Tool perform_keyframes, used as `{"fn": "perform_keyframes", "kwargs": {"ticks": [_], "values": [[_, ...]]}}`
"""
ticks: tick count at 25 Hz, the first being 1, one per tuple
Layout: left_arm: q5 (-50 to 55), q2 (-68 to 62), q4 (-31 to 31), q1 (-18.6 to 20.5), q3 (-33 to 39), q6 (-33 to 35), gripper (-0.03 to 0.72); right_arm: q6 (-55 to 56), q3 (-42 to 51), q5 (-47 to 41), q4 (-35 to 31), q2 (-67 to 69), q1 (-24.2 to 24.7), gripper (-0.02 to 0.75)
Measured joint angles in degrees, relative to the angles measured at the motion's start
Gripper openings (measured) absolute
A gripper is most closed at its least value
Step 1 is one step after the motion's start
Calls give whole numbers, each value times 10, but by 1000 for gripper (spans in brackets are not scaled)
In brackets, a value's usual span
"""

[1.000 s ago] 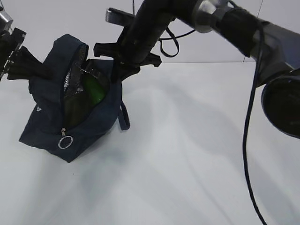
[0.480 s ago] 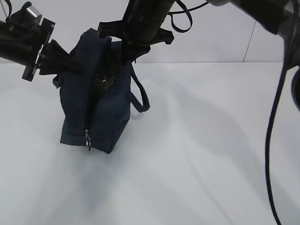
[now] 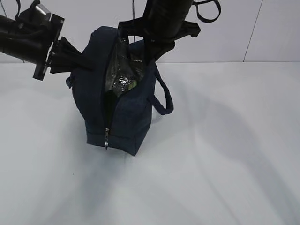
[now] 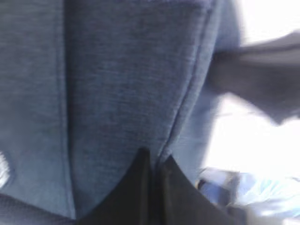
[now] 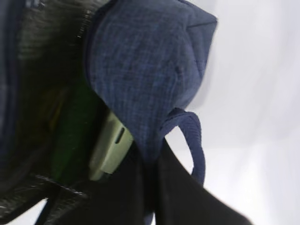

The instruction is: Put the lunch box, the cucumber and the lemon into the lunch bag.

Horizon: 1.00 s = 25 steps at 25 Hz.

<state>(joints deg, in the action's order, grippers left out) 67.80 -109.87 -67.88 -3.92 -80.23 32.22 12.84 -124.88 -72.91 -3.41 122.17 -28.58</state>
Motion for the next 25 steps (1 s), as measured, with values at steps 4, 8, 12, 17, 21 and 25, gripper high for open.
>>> {"fn": "perform_keyframes", "kwargs": {"ticks": [4, 8, 12, 17, 21, 25], "values": [[-2, 0, -8, -29, 0, 0, -9, 0, 2, -1, 15, -16, 0, 22], [-9, -2, -31, -47, 0, 0, -9, 0, 14, -2, 34, -18, 0, 22], [-10, -36, -90, -51, 0, -8, -9, 4, 51, -1, 65, -19, 2, 22], [-10, -79, -141, -57, 0, -15, -9, 9, 61, 1, 85, -19, 4, 22], [-8, -90, -145, -62, 0, -15, -9, 10, 62, 2, 88, -19, 8, 22], [-8, -93, -133, -61, -1, -15, -9, 17, 62, 3, 91, -17, 9, 22]]}}
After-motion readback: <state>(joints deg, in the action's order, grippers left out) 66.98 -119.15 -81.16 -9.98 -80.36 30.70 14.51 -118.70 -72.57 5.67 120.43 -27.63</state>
